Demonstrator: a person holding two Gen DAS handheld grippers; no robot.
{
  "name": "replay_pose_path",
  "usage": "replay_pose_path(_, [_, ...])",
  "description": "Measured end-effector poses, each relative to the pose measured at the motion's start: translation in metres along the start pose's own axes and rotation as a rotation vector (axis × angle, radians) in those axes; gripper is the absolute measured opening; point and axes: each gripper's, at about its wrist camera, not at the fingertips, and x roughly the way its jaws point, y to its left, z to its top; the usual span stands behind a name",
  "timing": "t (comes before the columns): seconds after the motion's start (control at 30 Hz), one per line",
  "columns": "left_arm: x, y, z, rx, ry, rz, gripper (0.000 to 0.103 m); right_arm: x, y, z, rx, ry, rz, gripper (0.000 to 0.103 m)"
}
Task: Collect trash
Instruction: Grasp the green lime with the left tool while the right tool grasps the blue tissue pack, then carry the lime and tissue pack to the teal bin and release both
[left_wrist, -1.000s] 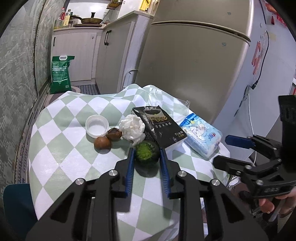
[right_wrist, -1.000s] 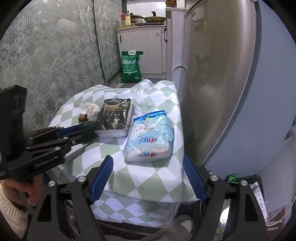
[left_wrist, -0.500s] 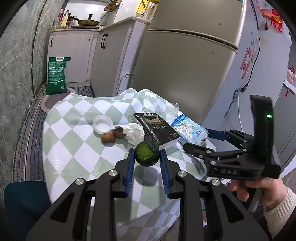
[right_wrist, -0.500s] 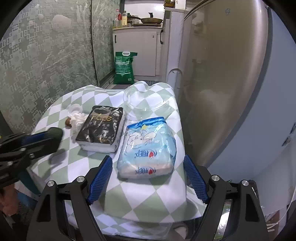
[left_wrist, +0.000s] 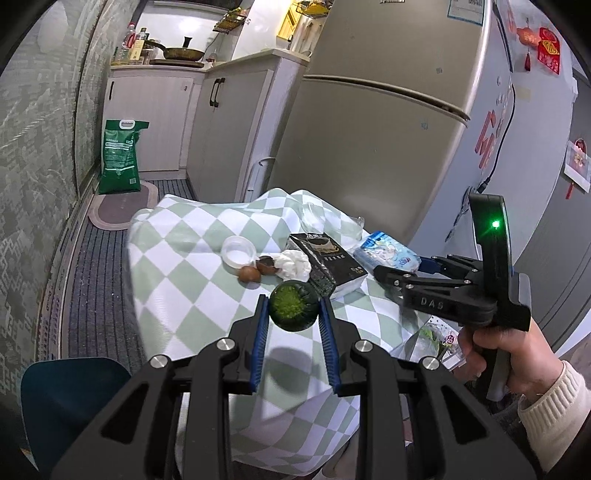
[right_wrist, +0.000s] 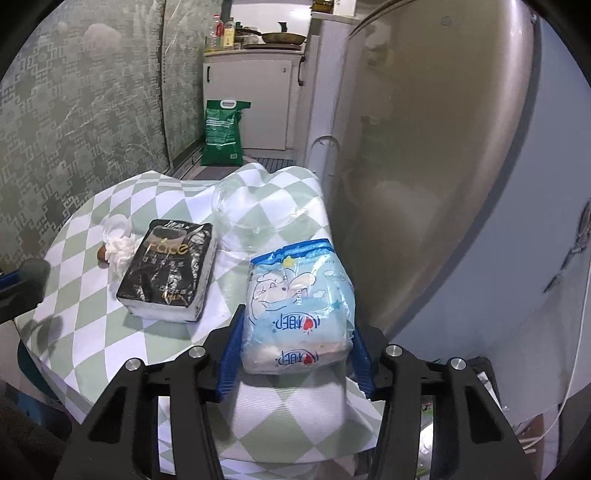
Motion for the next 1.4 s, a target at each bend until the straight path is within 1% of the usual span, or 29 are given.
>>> replay_pose_path(0.13, [-0.01,0.005,-0.002,-0.001,-0.007,0.007,0.029,-0.011,0.002,0.002,-0.008,-0.017,-0.012,0.051])
replay_pose_path(0.23, [-0.014,0.009,0.0,-0.006,-0.014,0.013,0.029,-0.027,0.006,0.005,-0.014,-0.041,-0.015,0.051])
replay_pose_path(0.4, [-0.023,0.019,0.0,-0.022,-0.025,0.031,0.029,-0.052,0.022,0.013,-0.038,-0.083,0.029,0.051])
replay_pose_path(0.53, [-0.029,0.027,-0.001,-0.032,-0.026,0.058,0.029,-0.065,0.043,0.019,-0.06,-0.101,0.089,0.051])
replay_pose_path(0.7, [-0.039,0.041,-0.005,-0.042,-0.024,0.097,0.029,-0.068,0.068,0.029,-0.065,-0.102,0.177,0.051])
replay_pose_path(1.07, [-0.074,0.088,-0.022,-0.096,-0.016,0.184,0.029,-0.069,0.142,0.037,-0.154,-0.087,0.295,0.051])
replay_pose_path(1.23, [-0.085,0.108,-0.031,-0.122,0.0,0.223,0.029,-0.068,0.175,0.039,-0.189,-0.074,0.355,0.051])
replay_pose_path(1.4, [-0.092,0.128,-0.041,-0.148,0.043,0.258,0.029,-0.064,0.208,0.039,-0.225,-0.05,0.408,0.051])
